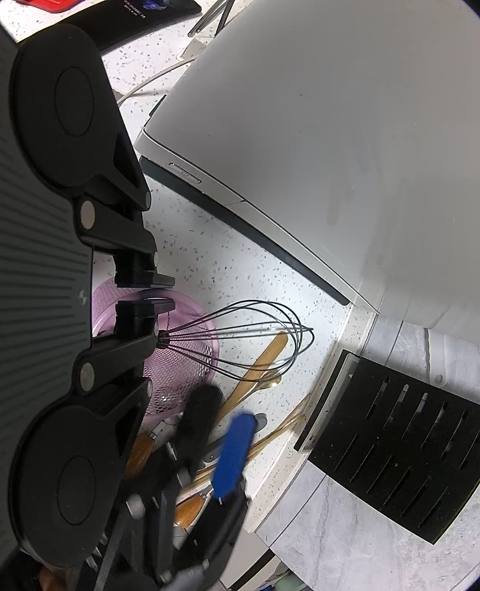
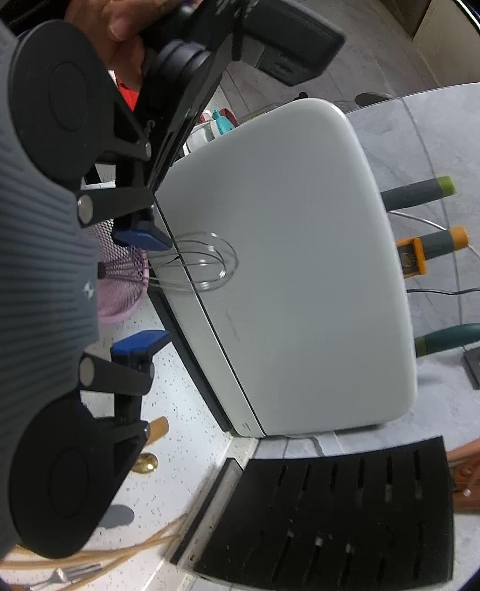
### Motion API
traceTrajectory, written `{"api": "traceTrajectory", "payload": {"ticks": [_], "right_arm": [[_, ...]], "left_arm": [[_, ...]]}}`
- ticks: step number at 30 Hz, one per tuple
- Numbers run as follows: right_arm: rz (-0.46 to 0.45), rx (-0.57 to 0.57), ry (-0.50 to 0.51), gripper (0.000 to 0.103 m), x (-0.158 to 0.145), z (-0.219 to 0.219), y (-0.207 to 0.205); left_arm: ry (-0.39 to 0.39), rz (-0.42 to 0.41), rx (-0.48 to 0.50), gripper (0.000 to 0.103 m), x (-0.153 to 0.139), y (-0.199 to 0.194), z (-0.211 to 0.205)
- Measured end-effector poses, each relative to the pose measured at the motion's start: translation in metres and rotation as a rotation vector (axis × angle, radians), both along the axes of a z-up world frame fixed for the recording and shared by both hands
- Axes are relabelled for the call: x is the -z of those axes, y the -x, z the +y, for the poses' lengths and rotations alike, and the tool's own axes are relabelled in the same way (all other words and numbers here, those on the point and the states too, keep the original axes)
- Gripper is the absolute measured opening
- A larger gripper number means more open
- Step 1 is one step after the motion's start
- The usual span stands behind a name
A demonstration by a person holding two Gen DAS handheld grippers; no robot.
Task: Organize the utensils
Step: 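Lift the whisk and lower it into the pink cup, then open right gripper, then move the right gripper to the wooden chopsticks and grasp one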
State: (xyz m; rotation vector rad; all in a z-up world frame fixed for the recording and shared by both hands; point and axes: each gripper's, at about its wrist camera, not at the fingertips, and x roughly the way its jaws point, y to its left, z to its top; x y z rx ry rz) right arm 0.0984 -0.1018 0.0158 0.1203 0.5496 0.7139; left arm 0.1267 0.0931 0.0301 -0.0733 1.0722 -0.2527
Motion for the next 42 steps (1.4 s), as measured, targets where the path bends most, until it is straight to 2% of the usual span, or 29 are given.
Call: {"api": "traceTrajectory", "payload": {"ticks": [9,11,14,16,20,26,42], "right_arm": [[-0.022,0.160,-0.037,0.047,-0.012,-0.070,-0.005],[-0.021,0.211,-0.012,0.047,-0.011,-0.089,-0.009],[0.028,0.312,0.067,0.039,-0.001,-0.119,-0.020],[0.059,0.372,0.113,0.038,0.009,-0.138,-0.027],[0.116,0.431,0.178,0.027,0.027,-0.164,-0.037],[0.175,0.418,0.233,0.014,0.050,-0.178,-0.043],[0.185,0.324,0.325,0.014,0.068,-0.134,-0.077]], "left_arm": [[0.011,0.000,-0.001,0.005,0.001,0.000,0.002],[0.017,0.001,-0.001,0.005,0.001,0.000,0.002],[0.020,0.003,0.000,0.006,0.001,-0.001,0.003],[0.017,0.003,0.000,0.006,0.001,-0.001,0.002],[0.013,0.004,-0.001,0.006,0.001,-0.001,0.001],[0.007,0.010,-0.002,0.006,0.003,-0.001,0.000],[-0.013,0.009,-0.003,0.006,0.003,-0.003,-0.006]]}}
